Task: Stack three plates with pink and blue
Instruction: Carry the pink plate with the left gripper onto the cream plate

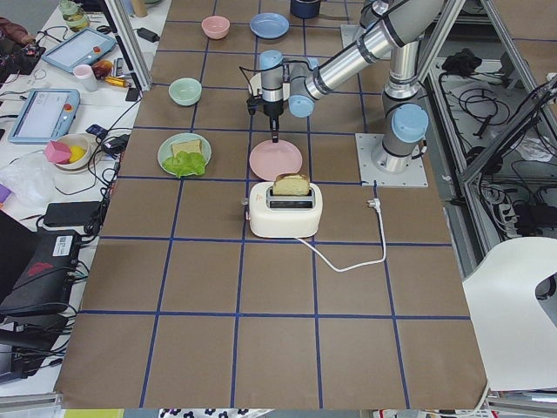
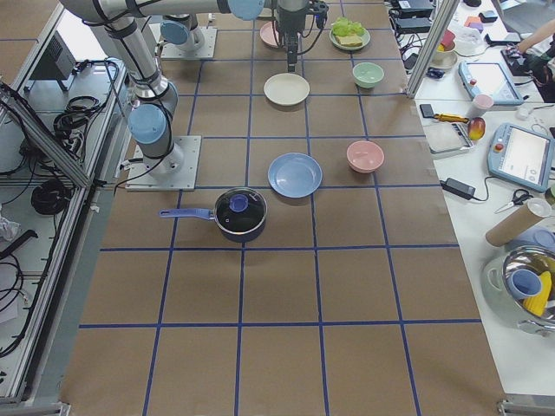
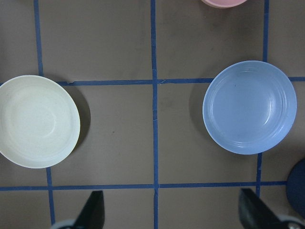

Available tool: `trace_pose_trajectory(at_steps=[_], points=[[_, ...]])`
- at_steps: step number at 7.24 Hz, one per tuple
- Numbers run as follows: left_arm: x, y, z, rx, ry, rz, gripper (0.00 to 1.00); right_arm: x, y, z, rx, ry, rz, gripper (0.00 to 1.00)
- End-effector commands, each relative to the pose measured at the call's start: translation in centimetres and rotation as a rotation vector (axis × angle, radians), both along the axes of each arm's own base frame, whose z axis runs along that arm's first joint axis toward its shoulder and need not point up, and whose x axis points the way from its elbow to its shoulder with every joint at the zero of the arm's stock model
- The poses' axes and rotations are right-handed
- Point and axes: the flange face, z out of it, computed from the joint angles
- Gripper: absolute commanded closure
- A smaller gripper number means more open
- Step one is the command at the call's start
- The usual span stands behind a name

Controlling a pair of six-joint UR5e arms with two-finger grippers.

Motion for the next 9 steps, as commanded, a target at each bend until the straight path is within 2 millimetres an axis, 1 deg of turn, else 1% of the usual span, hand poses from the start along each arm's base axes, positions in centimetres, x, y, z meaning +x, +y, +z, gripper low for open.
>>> trace_pose_trajectory(at_steps=[1, 2, 3, 5, 7, 9], points=[[-3.0, -0.3, 1.5, -0.041, 0.004, -0.053, 1.00, 0.0, 0.0, 0.0, 0.000, 0.002, 0.000, 0.00], [-6.3, -0.6, 2.9, -0.067, 0.001, -0.117, 1.00, 0.0, 0.0, 0.0, 0.000, 0.002, 0.000, 0.00], [-9.4, -1.0, 4.7, -0.110, -0.004, -0.178, 1.00, 0.0, 0.0, 0.0, 0.000, 0.000, 0.000, 0.00], [-14.9, -0.8, 7.3, -0.178, -0.002, -0.280, 1.00, 0.1, 0.0, -0.1, 0.003, 0.000, 0.002, 0.00], [-20.5, 1.7, 7.8, -0.199, 0.018, -0.342, 1.00, 0.0, 0.0, -0.1, 0.003, 0.000, 0.000, 0.00], [-25.3, 4.3, 6.8, -0.212, 0.035, -0.348, 1.00, 0.0, 0.0, -0.1, 0.003, 0.001, 0.002, 0.00]])
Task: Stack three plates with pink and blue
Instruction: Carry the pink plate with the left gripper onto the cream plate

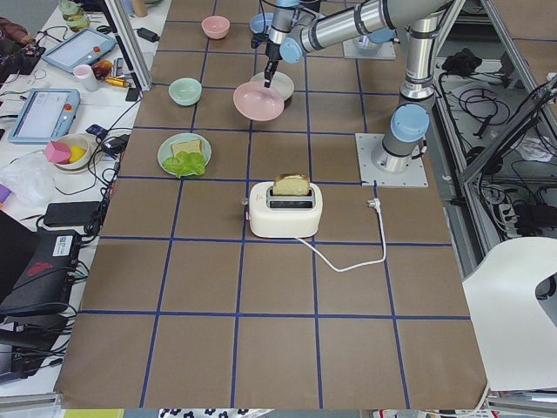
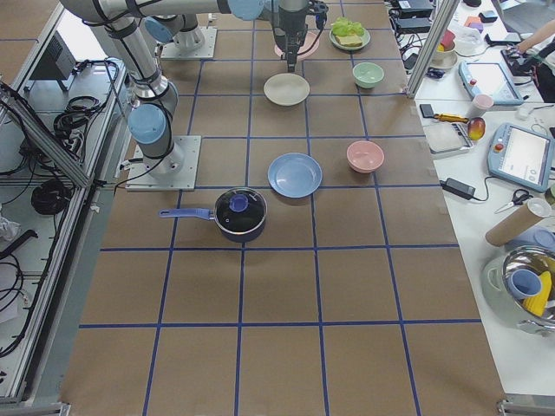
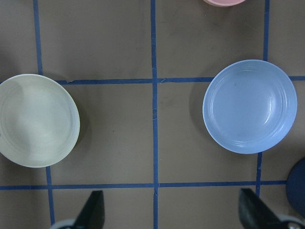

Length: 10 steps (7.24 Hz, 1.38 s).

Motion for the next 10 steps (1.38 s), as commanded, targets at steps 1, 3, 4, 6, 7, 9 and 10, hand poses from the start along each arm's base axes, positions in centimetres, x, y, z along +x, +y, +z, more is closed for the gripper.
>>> trace_pose_trajectory(at_steps=[1, 3, 4, 6, 7, 9, 10], points=[[-5.1, 2.6, -0.3, -0.018, 0.023, -0.009, 1.00, 0.0, 0.0, 0.0, 0.001, 0.001, 0.001, 0.00], [-9.4, 4.0, -0.2, 0.010, 0.000, 0.013, 1.00, 0.0, 0.0, 0.0, 0.001, 0.001, 0.001, 0.00], [-11.1, 4.5, -0.1, 0.038, -0.024, 0.026, 1.00, 0.0, 0.0, 0.0, 0.001, 0.001, 0.001, 0.00], [-12.6, 4.1, -2.7, 0.091, -0.023, 0.051, 1.00, 0.0, 0.0, 0.0, -0.001, 0.001, 0.001, 0.00], [-13.3, 3.9, -4.1, 0.104, -0.020, 0.077, 1.00, 0.0, 0.0, 0.0, -0.002, 0.001, 0.001, 0.00], [-15.9, 2.9, -4.5, 0.093, -0.016, 0.071, 1.00, 0.0, 0.0, 0.0, -0.002, 0.002, 0.002, 0.00], [-17.1, 2.2, -4.6, 0.112, -0.035, 0.067, 1.00, 0.0, -0.1, 0.0, -0.004, 0.003, 0.017, 0.00]])
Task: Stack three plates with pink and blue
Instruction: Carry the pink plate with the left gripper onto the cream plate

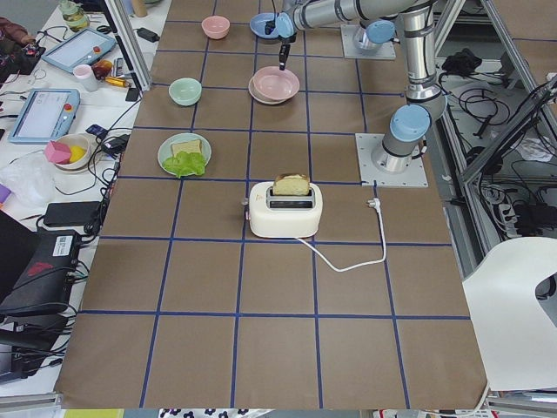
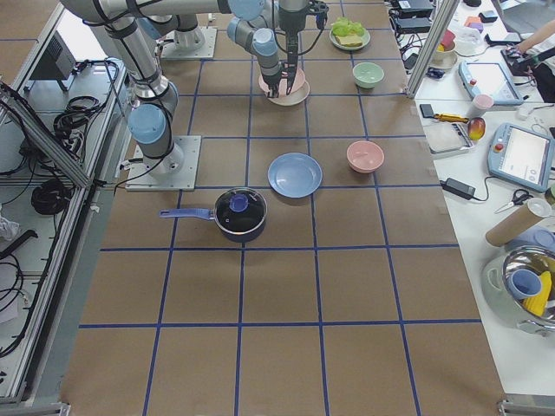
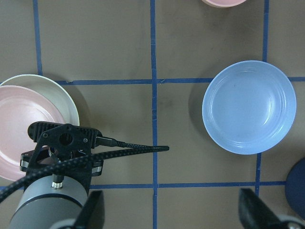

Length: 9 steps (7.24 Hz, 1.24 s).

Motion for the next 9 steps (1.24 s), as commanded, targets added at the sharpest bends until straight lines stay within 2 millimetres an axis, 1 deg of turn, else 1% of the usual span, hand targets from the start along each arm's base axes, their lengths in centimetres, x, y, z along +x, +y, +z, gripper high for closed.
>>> trace_pose_trajectory(at_steps=[1, 2, 3, 5, 6, 7, 8, 9], points=[[-2.0, -1.0, -0.7, 0.033, -0.033, -0.004, 1.00, 0.0, -0.1, -0.1, -0.003, 0.003, 0.018, 0.00], [-2.0, -0.8, -1.5, 0.046, -0.043, -0.004, 1.00, -0.2, -0.2, -0.1, -0.006, 0.003, 0.015, 0.00], [-2.0, -1.0, -1.5, 0.052, -0.048, -0.004, 1.00, -0.4, -0.3, 0.0, -0.006, 0.007, 0.017, 0.00], [-1.7, -1.4, -0.9, 0.050, -0.051, -0.009, 1.00, -0.9, -0.4, 0.4, -0.016, 0.014, 0.008, 0.00], [-1.1, -1.6, 0.4, 0.062, -0.057, -0.018, 1.00, -2.4, -1.2, -0.1, -0.007, 0.014, -0.001, 0.00], [-1.0, -1.7, -0.1, 0.077, -0.066, -0.025, 1.00, -5.7, -2.1, -0.5, 0.001, 0.005, -0.007, 0.00], [-1.0, -1.9, -0.9, 0.085, -0.071, -0.024, 1.00, -8.9, -2.6, -0.6, 0.002, 0.000, -0.001, 0.00], [-0.5, -2.6, -1.0, 0.086, -0.065, -0.011, 1.00, -11.2, -3.5, -1.8, 0.027, -0.006, 0.013, 0.00]])
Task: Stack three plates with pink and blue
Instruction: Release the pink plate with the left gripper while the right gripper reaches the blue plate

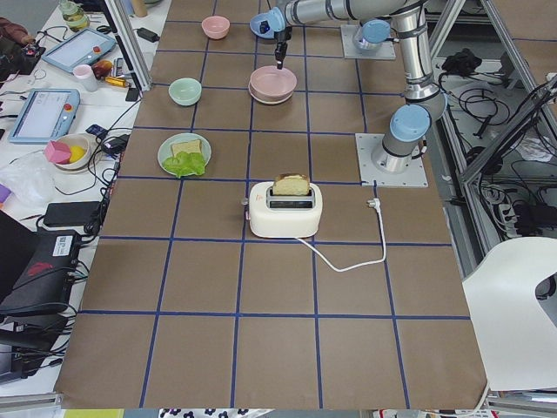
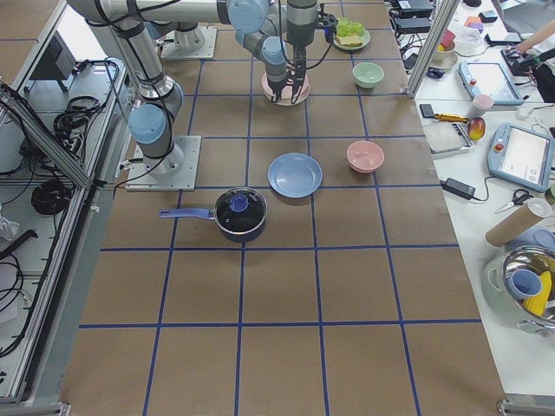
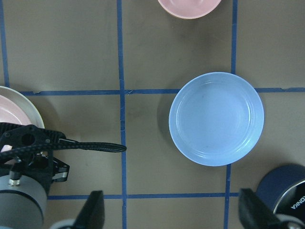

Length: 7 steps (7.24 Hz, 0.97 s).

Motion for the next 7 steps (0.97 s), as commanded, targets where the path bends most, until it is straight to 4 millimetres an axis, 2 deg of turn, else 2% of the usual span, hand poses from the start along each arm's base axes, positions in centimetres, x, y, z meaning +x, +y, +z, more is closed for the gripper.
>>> trace_pose_trajectory(at_steps=[1, 2, 4, 5, 6, 7], points=[[0.7, -1.0, -0.4, 0.007, 0.002, 0.017, 1.00, -5.0, -1.5, -1.8, 0.027, -0.010, 0.069, 0.00], [0.8, -1.3, -0.4, 0.005, 0.002, 0.020, 1.00, -6.5, -1.8, -2.1, 0.013, -0.004, 0.114, 0.00], [0.6, -1.4, -0.9, 0.004, 0.001, 0.018, 0.64, -8.1, -3.6, -4.6, 0.047, -0.017, 0.117, 0.00], [0.2, -1.9, -0.2, -0.007, 0.014, 0.020, 0.56, -9.0, -4.0, -5.8, 0.079, -0.028, 0.128, 0.00], [-0.3, -2.6, 1.0, -0.023, 0.027, 0.022, 0.37, -10.0, -4.5, -7.2, 0.091, -0.036, 0.180, 0.00], [-0.4, -3.3, 1.9, -0.032, 0.033, 0.026, 0.33, -12.7, -6.2, -11.2, 0.152, -0.058, 0.193, 0.00]])
